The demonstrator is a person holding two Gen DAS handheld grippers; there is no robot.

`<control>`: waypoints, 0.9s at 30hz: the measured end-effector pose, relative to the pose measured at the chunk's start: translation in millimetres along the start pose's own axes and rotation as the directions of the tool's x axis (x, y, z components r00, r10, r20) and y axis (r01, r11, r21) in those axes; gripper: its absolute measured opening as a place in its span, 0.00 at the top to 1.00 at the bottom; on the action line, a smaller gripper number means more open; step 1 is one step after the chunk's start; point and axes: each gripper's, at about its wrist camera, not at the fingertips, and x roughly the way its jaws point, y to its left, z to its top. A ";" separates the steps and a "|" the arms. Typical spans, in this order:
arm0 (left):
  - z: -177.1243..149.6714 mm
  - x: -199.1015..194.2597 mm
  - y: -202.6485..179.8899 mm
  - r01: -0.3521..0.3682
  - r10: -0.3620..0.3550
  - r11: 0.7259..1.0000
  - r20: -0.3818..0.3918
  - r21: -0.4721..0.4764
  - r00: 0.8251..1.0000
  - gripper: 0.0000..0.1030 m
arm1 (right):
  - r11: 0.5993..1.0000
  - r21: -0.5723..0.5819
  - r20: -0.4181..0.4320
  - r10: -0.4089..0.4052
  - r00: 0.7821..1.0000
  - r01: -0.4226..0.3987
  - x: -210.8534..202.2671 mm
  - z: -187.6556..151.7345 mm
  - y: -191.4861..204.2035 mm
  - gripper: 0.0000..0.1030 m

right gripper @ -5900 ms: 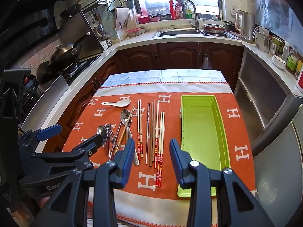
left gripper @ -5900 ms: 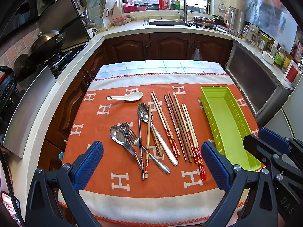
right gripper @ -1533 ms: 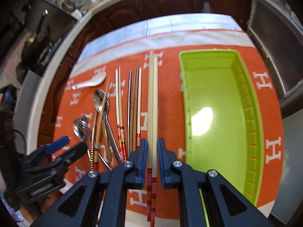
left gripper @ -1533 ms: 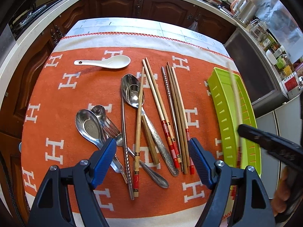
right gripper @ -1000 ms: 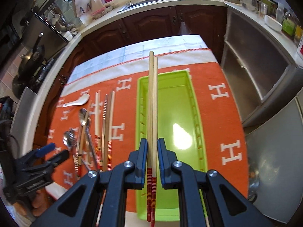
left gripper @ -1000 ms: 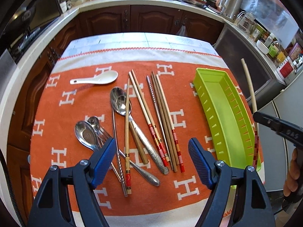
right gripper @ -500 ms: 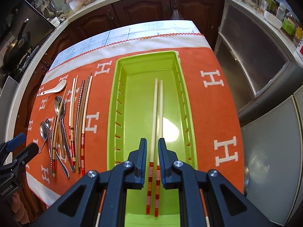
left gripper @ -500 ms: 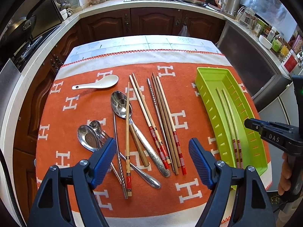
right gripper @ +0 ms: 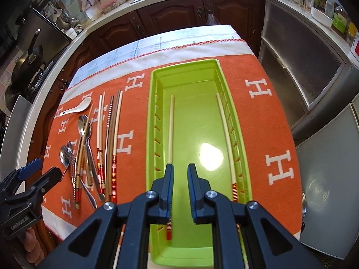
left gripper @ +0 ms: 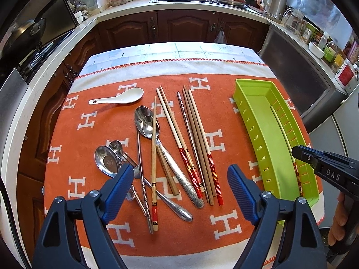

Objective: Organize utensils
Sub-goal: 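Grasp a pale chopstick with the right gripper while the left gripper grasps a wooden chopstick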

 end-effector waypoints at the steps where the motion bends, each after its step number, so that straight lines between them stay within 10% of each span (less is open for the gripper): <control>1: -0.3 -0.1 0.5 0.001 -0.001 1.000 0.003 0.001 1.000 0.19 | 1.000 -0.004 0.001 0.002 1.000 -0.002 -0.8 -1.1 1.7 0.88; 15: 6.4 -10.5 26.8 -0.005 0.006 1.000 0.078 -0.010 0.997 0.23 | 0.993 -0.093 0.005 0.078 0.997 -0.077 -6.3 1.5 44.6 0.88; 27: 24.3 9.0 61.4 0.083 -0.080 0.994 0.051 -0.073 0.996 0.69 | 0.979 -0.135 -0.094 0.140 0.986 -0.152 50.7 30.2 94.5 0.88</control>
